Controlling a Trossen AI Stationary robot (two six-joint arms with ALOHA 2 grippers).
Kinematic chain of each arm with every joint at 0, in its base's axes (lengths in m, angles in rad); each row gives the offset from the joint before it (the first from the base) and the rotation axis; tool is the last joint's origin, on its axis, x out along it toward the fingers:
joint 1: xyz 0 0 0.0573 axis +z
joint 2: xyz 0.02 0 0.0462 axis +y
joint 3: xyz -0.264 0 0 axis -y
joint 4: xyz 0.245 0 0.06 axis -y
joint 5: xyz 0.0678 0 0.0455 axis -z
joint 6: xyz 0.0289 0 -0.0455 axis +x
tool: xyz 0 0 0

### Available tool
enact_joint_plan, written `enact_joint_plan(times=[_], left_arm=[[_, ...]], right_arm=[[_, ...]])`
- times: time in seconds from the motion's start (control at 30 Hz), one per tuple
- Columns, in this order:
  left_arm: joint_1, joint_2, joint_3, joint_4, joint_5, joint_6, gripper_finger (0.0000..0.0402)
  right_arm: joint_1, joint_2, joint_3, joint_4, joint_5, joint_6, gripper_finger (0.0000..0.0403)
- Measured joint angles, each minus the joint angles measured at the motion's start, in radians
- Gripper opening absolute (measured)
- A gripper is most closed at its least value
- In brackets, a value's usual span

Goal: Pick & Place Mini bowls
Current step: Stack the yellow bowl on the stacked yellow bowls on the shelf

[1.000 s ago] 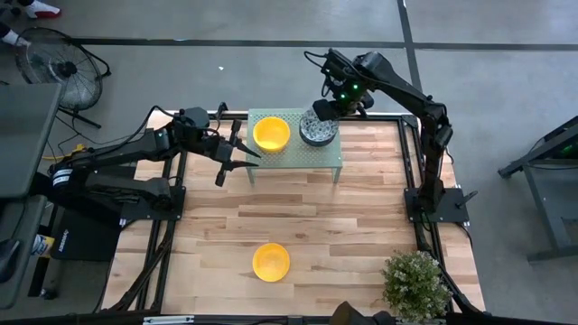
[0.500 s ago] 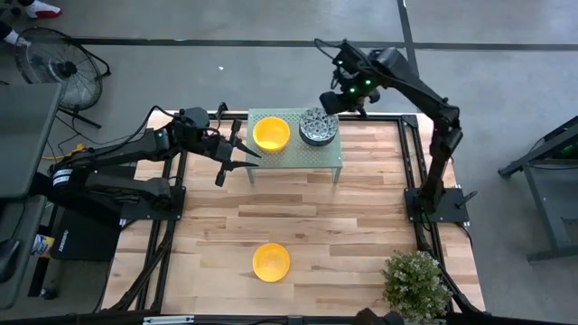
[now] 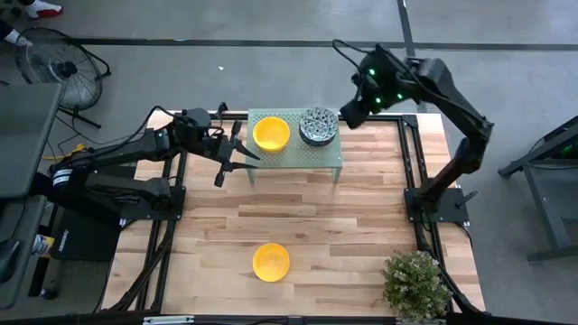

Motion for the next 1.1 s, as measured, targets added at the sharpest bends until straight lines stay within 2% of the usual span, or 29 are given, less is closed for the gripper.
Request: enact_joint_plan(times=[0.23, 0.43, 0.63, 0.7, 0.8, 0.93, 1.1], left_arm=[[-0.024, 0.005, 0.000, -0.047, -0.038, -0.089, 0.0101], [-0.138, 0.005, 0.000, -0.060, -0.181, -0.163, 0.0101], [-0.288, 0.005, 0.000, -0.059, -0.407, -0.248, 0.0101], [-0.333, 0.005, 0.000, -0.059, -0.492, -0.276, 0.0101], [-0.391, 0.005, 0.000, -0.059, -0.585, -0.319, 0.0101], [-0.450, 0.041, 0.002, -0.036, -0.636, -0.384, 0.0101], [-0.504, 0.102, 0.002, 0.013, -0.685, -0.465, 0.0101]], right_arm=[[0.232, -0.069, 0.000, 0.012, 0.157, -0.050, 0.0133], [0.450, -0.104, 0.000, 0.081, 0.253, -0.106, 0.0133], [0.599, -0.118, -0.019, 0.110, 0.341, -0.113, 0.0133], [0.632, -0.150, -0.088, 0.165, 0.341, -0.113, 0.0133], [0.666, -0.240, -0.280, 0.331, 0.324, -0.111, 0.0133], [0.690, -0.403, -0.586, 0.584, 0.306, -0.090, 0.0133], [0.708, -0.585, -0.911, 0.818, 0.262, -0.018, 0.0133]])
